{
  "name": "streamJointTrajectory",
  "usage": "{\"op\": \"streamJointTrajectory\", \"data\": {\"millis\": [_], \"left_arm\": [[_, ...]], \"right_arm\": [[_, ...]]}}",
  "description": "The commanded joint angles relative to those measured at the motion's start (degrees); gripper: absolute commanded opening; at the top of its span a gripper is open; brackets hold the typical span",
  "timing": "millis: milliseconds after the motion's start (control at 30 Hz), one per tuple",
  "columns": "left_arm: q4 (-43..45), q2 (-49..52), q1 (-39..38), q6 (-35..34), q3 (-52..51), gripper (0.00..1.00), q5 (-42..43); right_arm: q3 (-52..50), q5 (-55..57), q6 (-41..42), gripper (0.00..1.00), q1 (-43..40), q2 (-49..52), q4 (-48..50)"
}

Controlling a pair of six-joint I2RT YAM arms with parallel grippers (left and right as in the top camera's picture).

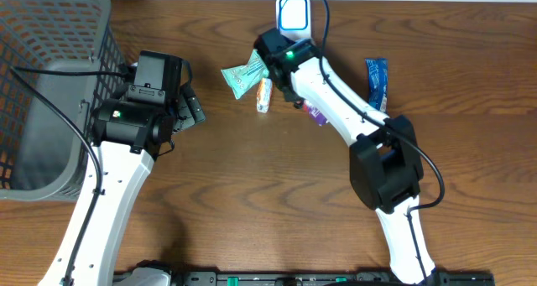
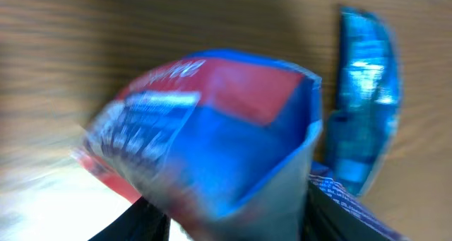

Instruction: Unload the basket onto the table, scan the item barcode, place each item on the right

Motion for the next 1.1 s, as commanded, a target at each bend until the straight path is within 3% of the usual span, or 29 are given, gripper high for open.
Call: {"op": "streamJointTrajectory", "data": {"millis": [0,233,467,500,600,867,1067], "left_arm": [[-0.2,0.1,0.2,-0.5,0.1,0.98,0.3],[-0.2,0.1,0.2,-0.5,0.1,0.98,0.3],[-0.2,0.1,0.2,-0.5,0.1,0.98,0.3],[-0.2,0.1,0.2,-0.5,0.1,0.98,0.3],[-0.2,0.1,0.2,-0.5,0.1,0.98,0.3],[-0.2,0.1,0.2,-0.5,0.1,0.98,0.3],[-0.2,0.1,0.2,-0.5,0.1,0.98,0.3]], "right_arm": [[6.2,-11.9,1.0,0.47,0.3,1.8,-2.7],[15.3,-11.7,-7.0,0.48,-2.3,1.8,-10.0],[14.1,-13.9,-14.8,0.54,-4.8,1.9,-11.8],[13.1,-17.1,-19.3,0.54,-4.9,1.9,-10.8],[11.0,-17.5,-22.6,0.60,-4.9,2.0,-9.5],[-0.8,-5.2,-19.3,0.64,-4.5,2.1,1.9],[-8.3,-5.9,-19.5,0.62,-4.7,2.1,8.6]]}}
